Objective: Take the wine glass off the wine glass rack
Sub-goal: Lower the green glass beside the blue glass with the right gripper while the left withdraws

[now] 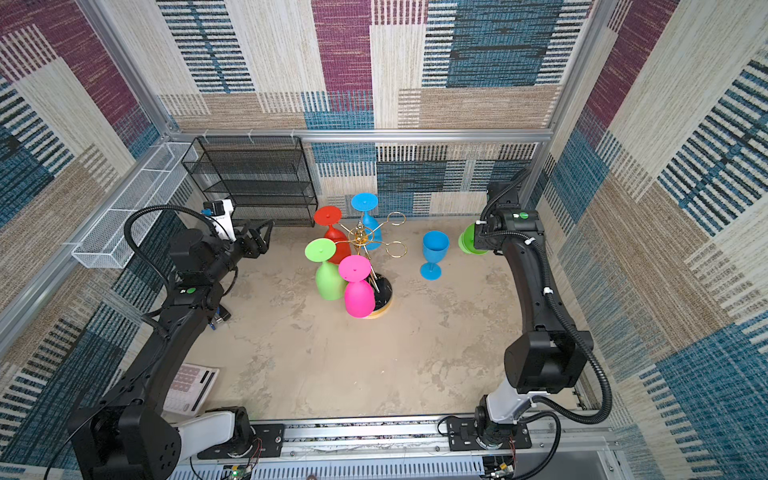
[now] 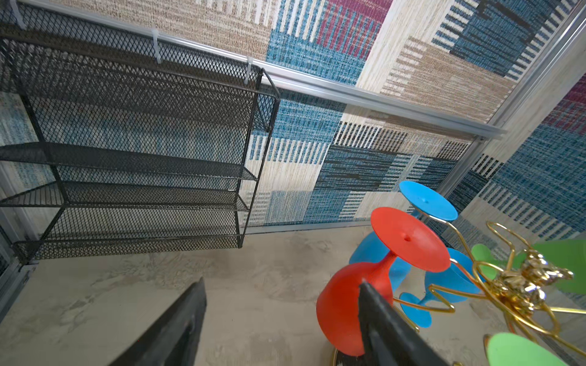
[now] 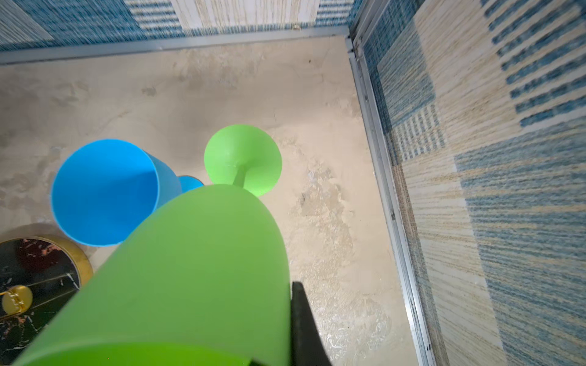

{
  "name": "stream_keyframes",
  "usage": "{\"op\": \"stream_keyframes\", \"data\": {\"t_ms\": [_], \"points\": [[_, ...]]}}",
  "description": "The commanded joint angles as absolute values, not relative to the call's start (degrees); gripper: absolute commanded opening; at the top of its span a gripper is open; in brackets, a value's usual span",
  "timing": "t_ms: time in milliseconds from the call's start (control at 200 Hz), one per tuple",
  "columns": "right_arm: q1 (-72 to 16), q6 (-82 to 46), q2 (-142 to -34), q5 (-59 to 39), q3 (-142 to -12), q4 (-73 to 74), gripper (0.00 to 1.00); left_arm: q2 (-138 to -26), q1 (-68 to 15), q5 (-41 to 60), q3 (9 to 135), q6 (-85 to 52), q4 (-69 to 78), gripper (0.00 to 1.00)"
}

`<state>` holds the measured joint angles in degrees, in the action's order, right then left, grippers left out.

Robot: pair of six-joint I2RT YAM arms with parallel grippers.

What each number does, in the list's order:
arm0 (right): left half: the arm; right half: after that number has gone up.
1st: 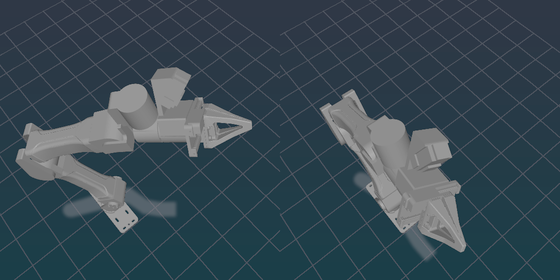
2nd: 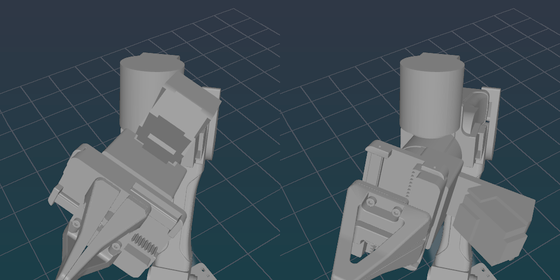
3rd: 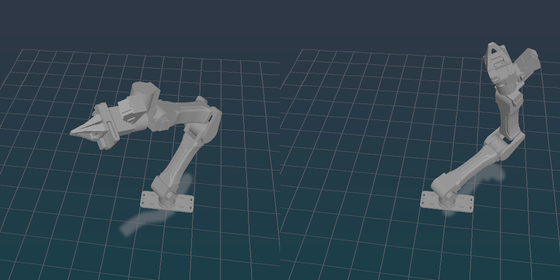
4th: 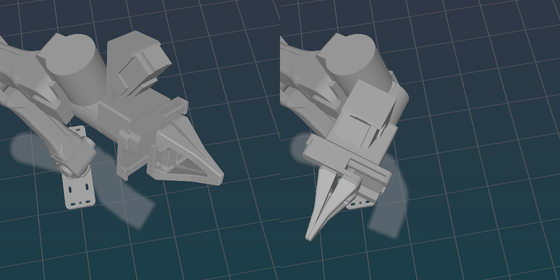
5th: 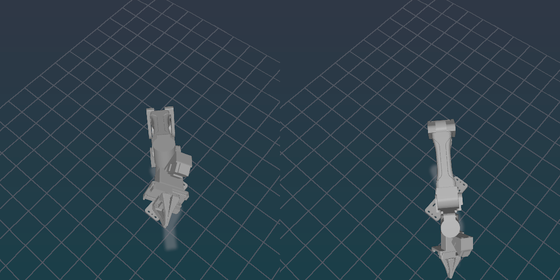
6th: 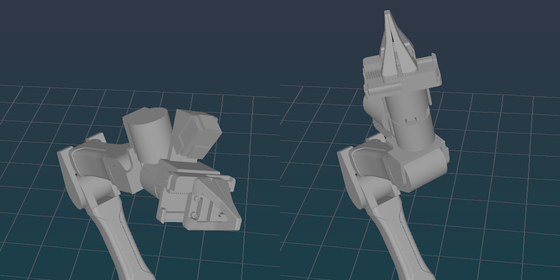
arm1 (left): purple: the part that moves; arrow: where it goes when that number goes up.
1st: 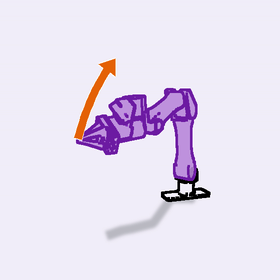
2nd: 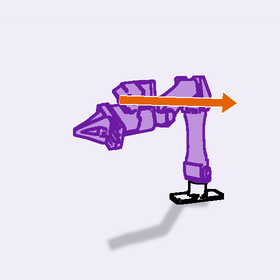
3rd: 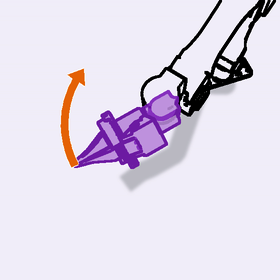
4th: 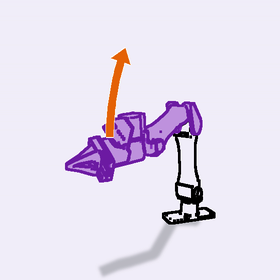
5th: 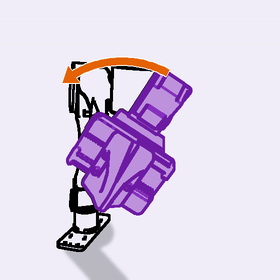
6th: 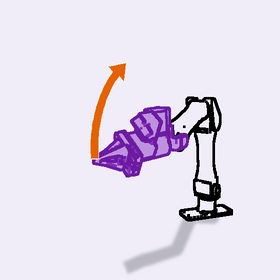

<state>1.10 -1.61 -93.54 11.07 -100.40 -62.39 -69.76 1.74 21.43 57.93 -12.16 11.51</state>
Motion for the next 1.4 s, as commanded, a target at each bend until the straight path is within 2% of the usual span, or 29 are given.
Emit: {"op": "stream_keyframes", "data": {"t_ms": [0,506,1002,1162,1392], "points": [[1.47,-1.06,-94.90,10.29,-99.78,-62.67,0.00,-69.51,1.95,22.24,57.69,-11.43,10.65,0.78],[2.20,0.00,-102.83,4.71,-99.50,-63.30,0.00,-69.83,2.81,22.41,57.30,-10.97,10.13,0.79],[2.72,0.09,-108.29,5.66,-102.35,-64.37,0.02,-70.30,3.16,23.29,57.31,-11.37,10.06,0.79],[2.79,0.04,-109.79,6.03,-103.07,-64.65,0.06,-70.45,3.16,23.47,57.31,-11.51,10.11,0.79],[2.81,0.00,-110.65,6.42,-104.32,-64.77,0.17,-70.68,3.16,23.80,57.21,-11.84,10.28,0.79]]}}
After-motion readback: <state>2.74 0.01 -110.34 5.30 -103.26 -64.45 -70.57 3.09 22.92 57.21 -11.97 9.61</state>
